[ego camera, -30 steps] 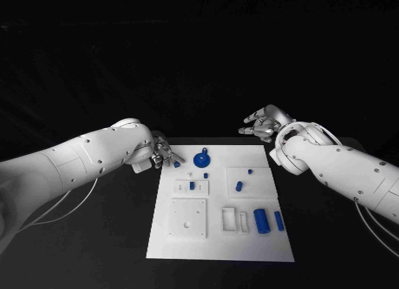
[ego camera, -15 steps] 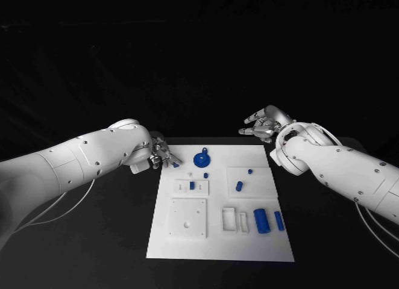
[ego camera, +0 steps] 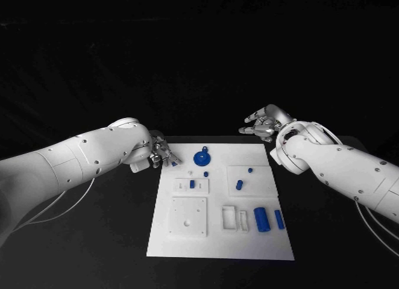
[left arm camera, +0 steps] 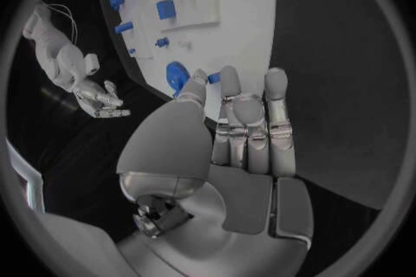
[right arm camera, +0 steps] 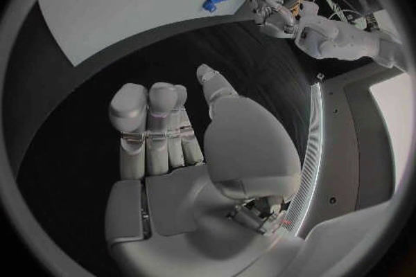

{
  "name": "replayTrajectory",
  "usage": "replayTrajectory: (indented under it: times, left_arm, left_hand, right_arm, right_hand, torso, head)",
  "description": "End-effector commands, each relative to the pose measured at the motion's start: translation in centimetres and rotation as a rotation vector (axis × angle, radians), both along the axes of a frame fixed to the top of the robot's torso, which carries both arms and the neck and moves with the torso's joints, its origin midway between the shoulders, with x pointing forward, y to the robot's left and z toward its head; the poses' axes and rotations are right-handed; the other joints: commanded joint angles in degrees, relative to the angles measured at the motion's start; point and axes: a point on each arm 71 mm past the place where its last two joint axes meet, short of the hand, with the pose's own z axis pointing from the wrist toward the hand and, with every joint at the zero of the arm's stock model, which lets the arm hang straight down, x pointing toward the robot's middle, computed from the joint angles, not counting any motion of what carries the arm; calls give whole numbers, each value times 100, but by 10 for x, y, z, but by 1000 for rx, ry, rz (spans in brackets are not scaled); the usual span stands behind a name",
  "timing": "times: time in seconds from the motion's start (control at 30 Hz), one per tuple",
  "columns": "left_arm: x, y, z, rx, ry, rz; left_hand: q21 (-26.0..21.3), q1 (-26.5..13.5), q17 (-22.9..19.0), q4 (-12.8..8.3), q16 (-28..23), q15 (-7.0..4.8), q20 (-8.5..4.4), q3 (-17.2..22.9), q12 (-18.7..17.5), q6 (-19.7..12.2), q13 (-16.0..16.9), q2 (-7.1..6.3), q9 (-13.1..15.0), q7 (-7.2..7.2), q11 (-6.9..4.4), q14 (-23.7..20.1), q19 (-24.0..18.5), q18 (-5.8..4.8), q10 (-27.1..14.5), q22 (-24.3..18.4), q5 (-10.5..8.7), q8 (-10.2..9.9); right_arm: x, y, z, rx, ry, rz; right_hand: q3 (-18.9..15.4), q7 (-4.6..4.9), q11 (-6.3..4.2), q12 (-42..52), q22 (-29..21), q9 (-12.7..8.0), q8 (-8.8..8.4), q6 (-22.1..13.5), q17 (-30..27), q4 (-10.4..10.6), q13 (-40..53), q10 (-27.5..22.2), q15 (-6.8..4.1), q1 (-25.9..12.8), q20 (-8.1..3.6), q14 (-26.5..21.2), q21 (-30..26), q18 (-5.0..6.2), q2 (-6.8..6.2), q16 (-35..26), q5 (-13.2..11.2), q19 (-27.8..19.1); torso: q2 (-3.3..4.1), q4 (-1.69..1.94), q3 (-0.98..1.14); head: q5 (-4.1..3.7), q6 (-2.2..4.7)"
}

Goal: Assemble the parts on the task board

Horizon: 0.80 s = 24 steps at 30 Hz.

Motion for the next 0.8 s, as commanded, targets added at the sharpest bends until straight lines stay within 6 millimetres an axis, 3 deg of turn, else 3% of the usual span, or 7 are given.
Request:
replayTrajectory:
  times: [0.03,0.13,0.43,0.8]
  left_arm:
    - [-1,-4,-1,-27,18,-16]
    - [-2,-4,-1,-31,19,-18]
    - [-2,-3,0,-34,16,-13]
    - [-2,0,0,-34,13,-4]
  left_hand:
    - [-25,23,-2,-92,11,-9,-11,-50,-14,20,4,137,16,-45,19,-40,-13,-8,254,111,30,2]
    - [-22,120,1,-169,15,-14,-15,-52,-10,43,3,307,47,-69,9,-40,-13,-12,255,112,47,5]
    - [-13,352,4,-354,19,-17,-18,-37,-17,19,-8,584,116,-99,-1,-37,-16,-10,256,112,193,2]
    - [-5,409,5,-490,20,-13,-11,44,-25,-39,-29,713,189,-97,-1,-36,-21,4,257,111,566,5]
  right_arm:
    - [0,1,-1,-6,6,10]
    - [0,1,-1,-6,6,10]
    - [0,1,-1,-6,6,10]
    - [0,0,-1,-6,7,9]
  right_hand:
    - [6,6,-6,-5,593,-3,-15,-31,-3,35,-7,18,-3,-40,1,54,-24,80,-22,-21,13,345]
    - [6,6,-6,-5,593,-3,-15,-31,-3,35,-7,18,-3,-40,1,54,-24,80,-22,-21,13,345]
    - [6,6,-6,-5,593,-3,-15,-31,-3,35,-7,18,-3,-40,1,54,-24,80,-22,-21,13,345]
    - [10,6,-7,-1,594,-4,-16,-29,-1,40,-5,19,-3,-48,1,55,-22,80,-19,-21,14,345]
  torso:
    - [-1,3,-1]
    - [-3,2,2]
    - [-2,-4,2]
    - [-1,3,-1]
  head:
    - [-1,-6]
    - [-1,-9]
    - [-4,3]
    - [-10,2]
